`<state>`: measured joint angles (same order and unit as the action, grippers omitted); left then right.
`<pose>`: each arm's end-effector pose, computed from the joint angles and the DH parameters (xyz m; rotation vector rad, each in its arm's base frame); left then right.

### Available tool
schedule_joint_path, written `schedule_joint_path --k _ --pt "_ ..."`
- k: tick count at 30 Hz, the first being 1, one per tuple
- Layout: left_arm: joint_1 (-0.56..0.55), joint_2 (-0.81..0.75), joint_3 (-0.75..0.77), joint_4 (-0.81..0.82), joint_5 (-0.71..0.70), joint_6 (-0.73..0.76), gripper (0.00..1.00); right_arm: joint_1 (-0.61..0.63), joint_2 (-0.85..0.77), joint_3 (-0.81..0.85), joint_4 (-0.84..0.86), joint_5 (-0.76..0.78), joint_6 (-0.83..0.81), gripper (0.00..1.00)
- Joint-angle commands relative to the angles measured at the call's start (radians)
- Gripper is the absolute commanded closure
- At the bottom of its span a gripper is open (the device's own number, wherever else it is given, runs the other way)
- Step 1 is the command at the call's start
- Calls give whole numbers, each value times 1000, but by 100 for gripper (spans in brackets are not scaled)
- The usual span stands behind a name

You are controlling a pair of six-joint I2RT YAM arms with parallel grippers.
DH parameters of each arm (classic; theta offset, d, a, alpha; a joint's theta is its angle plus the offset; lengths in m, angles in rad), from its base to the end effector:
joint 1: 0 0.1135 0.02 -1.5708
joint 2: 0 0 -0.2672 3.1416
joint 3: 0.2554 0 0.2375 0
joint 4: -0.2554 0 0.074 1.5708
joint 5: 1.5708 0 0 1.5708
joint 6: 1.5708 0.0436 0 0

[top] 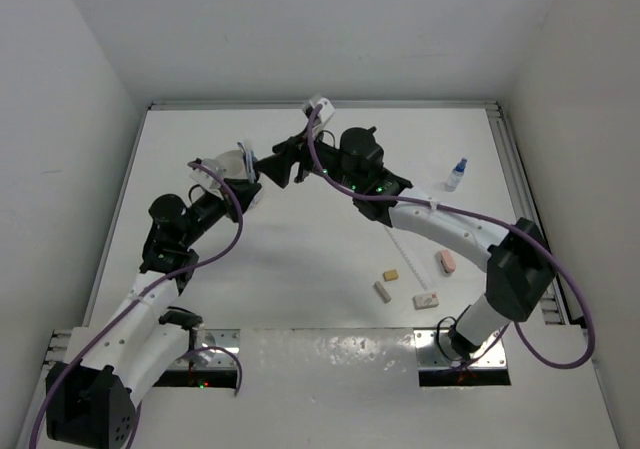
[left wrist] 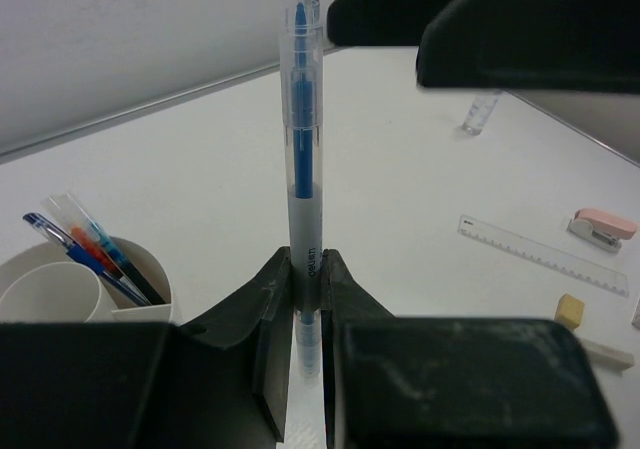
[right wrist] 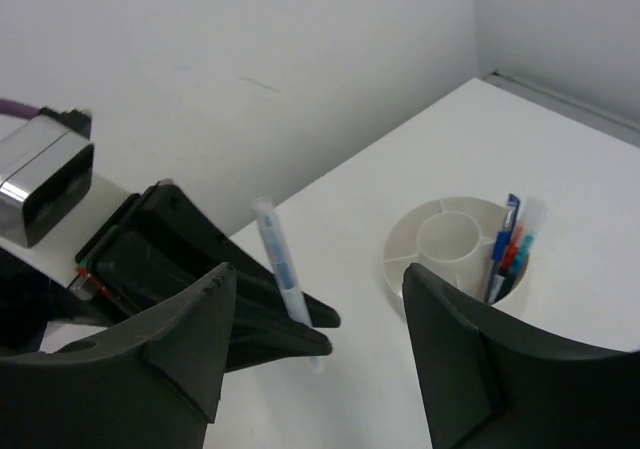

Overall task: Sort the stationery into containers
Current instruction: Close the pen cap on the pen, then place the pen in the storage box.

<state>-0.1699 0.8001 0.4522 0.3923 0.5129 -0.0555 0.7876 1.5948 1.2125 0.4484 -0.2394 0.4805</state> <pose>0.1760 -0.0519 0.2882 0.4977 1.4781 -0.5688 0.2594 0.2752 0.3583 -0.4523 1.5650 1.1792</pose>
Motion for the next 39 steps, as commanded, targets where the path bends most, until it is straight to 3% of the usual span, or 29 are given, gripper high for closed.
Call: schedule_joint_path --k 1,9,20,21,25,28,29,30,32,33,36,39 --pt "4 -16 37 -4 24 -4 100 16 51 27 10 -63 -16 35" --pt "3 -15 45 -10 29 2 100 33 83 41 68 -69 6 41" --pt "1 -10 39 -21 38 -10 100 45 143 71 136 -57 52 65" --pt "1 -15 37 -24 38 -10 100 47 146 77 133 -57 52 69" --pt "0 -15 37 -26 33 -12 100 45 151 79 154 -51 56 100" --pt "1 -18 40 -42 16 -6 100 45 152 71 168 -49 47 100" --pt "3 -15 42 -52 4 -9 93 45 154 70 171 -49 43 100" --pt "1 -15 45 -59 -5 -7 61 45 155 70 171 -47 35 100" --pt "3 -15 49 -89 -49 -7 25 33 160 74 180 -38 33 100" --pt "1 -16 54 -113 -91 -4 1 27 172 81 184 -34 33 100" --pt "3 -27 69 -189 -164 16 0 2 204 111 193 -14 21 100" --pt "3 -47 97 -294 -328 23 0 -34 270 171 179 37 -8 100"
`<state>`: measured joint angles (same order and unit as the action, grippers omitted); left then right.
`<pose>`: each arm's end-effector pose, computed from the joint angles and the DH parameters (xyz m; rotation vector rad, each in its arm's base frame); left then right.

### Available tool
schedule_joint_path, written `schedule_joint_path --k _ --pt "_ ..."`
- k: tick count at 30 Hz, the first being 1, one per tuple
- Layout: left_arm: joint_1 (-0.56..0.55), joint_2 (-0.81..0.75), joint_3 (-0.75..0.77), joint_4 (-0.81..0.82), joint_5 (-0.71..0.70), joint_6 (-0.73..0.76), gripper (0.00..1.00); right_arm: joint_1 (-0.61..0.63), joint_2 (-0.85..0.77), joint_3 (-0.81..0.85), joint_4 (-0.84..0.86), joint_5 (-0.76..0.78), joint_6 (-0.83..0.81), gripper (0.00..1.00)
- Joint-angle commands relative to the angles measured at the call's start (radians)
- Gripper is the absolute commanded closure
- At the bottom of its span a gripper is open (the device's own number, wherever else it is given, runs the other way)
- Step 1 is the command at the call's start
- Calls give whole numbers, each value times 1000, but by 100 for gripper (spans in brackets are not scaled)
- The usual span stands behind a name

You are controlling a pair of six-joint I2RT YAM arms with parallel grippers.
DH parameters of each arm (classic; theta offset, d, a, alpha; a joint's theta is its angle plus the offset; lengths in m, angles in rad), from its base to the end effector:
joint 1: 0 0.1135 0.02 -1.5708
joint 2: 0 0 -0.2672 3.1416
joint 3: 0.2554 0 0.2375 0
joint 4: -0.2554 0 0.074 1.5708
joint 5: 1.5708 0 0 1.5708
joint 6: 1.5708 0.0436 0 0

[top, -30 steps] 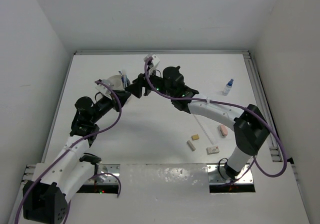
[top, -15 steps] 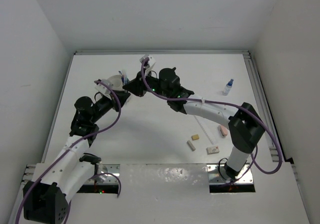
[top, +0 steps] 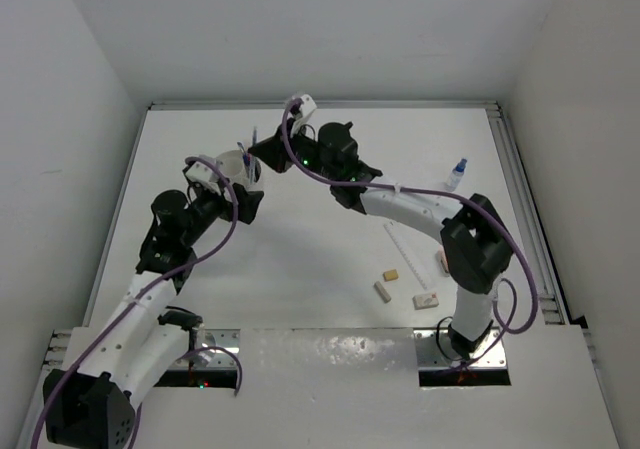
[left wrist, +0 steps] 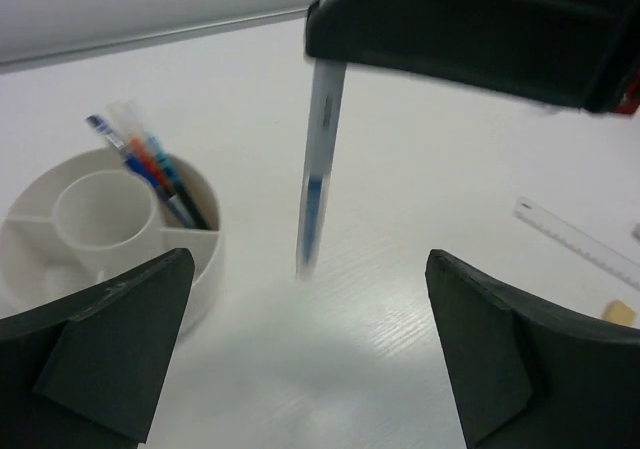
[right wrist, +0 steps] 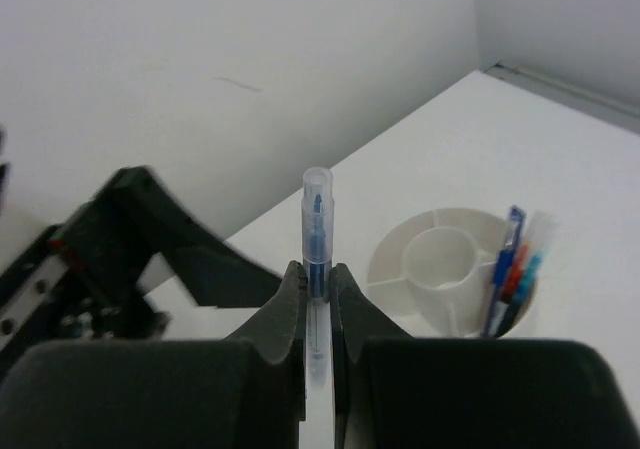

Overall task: Sort the stationery into containers
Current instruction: Place the pen in the storage box.

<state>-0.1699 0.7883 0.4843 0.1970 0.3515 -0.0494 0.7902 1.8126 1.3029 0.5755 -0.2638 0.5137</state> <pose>0.1779 -0.0458 0.2792 0.3667 1.6517 -0.4592 0.2943 0.3133 0.3208 -0.4517 1.5767 1.2236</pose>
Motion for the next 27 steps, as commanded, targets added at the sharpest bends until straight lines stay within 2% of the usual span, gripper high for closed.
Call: schedule_joint_path --k 1,5,8,10,13,20,27 --pt "4 -41 71 -123 -201 10 0 -46 77 125 44 67 -47 100" --pt "3 -69 97 -252 -397 -67 0 -71 204 254 -3 86 -93 100" --pt "6 -70 100 -323 -637 -161 0 -68 281 328 -49 106 -135 100" --pt "10 -66 97 -340 -699 -193 0 -66 313 373 -66 116 -150 100" --pt "21 -55 91 -357 -740 -188 0 -66 379 423 -80 136 -173 100" --pt "24 -41 85 -347 -715 -182 0 -68 499 556 -124 136 -167 100" --pt "27 -46 77 -338 -712 -176 0 -68 518 515 -135 143 -176 100"
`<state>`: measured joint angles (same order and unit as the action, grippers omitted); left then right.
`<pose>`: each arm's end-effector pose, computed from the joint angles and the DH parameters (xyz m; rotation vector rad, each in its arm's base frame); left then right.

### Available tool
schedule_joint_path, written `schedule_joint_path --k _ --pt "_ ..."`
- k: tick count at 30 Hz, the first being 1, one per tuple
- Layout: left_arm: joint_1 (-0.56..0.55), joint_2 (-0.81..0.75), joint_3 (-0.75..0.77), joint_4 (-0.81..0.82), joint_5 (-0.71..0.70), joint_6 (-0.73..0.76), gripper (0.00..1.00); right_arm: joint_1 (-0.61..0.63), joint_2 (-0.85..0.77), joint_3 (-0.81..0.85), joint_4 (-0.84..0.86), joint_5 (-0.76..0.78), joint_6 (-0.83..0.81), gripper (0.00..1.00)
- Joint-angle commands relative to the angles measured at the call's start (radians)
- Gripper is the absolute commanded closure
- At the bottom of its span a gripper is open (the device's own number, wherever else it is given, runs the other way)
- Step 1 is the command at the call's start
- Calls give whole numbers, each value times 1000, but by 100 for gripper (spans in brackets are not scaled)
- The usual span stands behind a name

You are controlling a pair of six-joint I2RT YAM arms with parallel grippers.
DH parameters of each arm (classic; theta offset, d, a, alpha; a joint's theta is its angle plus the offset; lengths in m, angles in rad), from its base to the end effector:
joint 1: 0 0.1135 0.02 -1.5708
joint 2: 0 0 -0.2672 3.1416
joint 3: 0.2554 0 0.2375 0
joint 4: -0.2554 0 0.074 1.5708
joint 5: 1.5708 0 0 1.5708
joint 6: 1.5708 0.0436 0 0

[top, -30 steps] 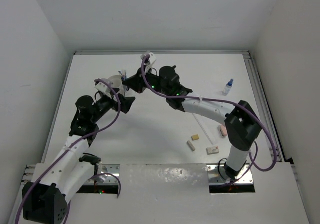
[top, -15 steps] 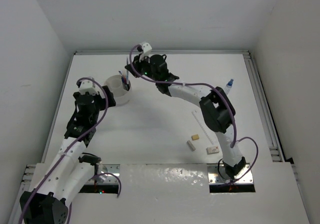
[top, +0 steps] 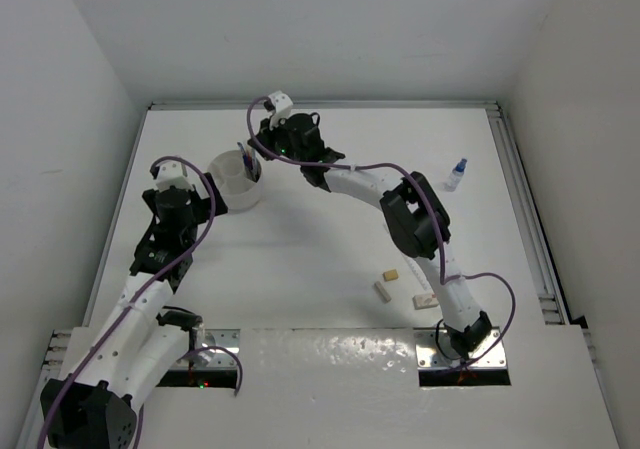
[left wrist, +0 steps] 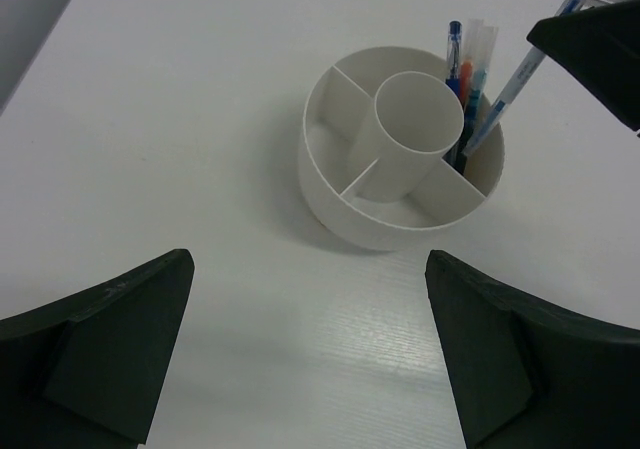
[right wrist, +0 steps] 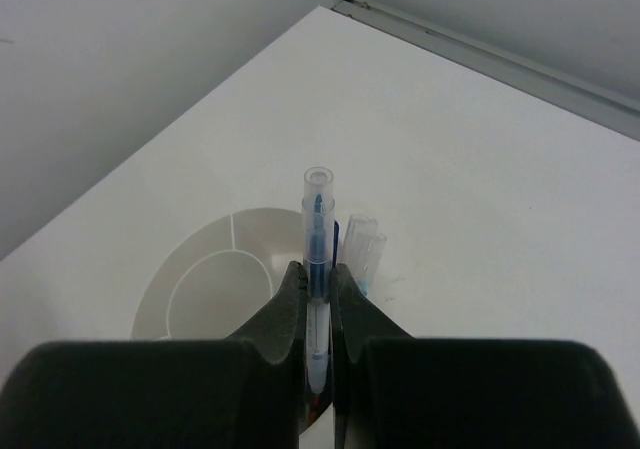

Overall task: Sort the stationery into containers
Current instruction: Place the pen in the storage box.

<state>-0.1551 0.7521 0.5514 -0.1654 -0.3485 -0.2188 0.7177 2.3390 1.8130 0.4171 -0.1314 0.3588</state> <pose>0.1696 -0.0115 0.2679 -0.2905 1.8927 0.0859 0.4114 0.3667 0.2294 -0.4165 1.7141 0.9088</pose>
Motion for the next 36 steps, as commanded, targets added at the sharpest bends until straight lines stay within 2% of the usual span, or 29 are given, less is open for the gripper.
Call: schedule_joint_path --k 1,16,24,26,31,36 --pt "14 -8 8 27 -10 -8 0 8 -9 2 16 10 -23 100" --pt "15 -14 -1 46 14 -11 0 42 -15 -60 0 35 -35 99" --pt "17 -16 -5 56 22 -16 0 40 -46 -86 34 47 -29 76" --pt "15 -16 -4 56 22 -13 0 40 -55 -96 40 52 -32 76" --pt "17 -16 -4 58 28 -11 0 42 -98 -136 63 50 -21 67" --pt "15 -14 -2 69 48 -7 0 49 -181 -201 133 58 -14 64"
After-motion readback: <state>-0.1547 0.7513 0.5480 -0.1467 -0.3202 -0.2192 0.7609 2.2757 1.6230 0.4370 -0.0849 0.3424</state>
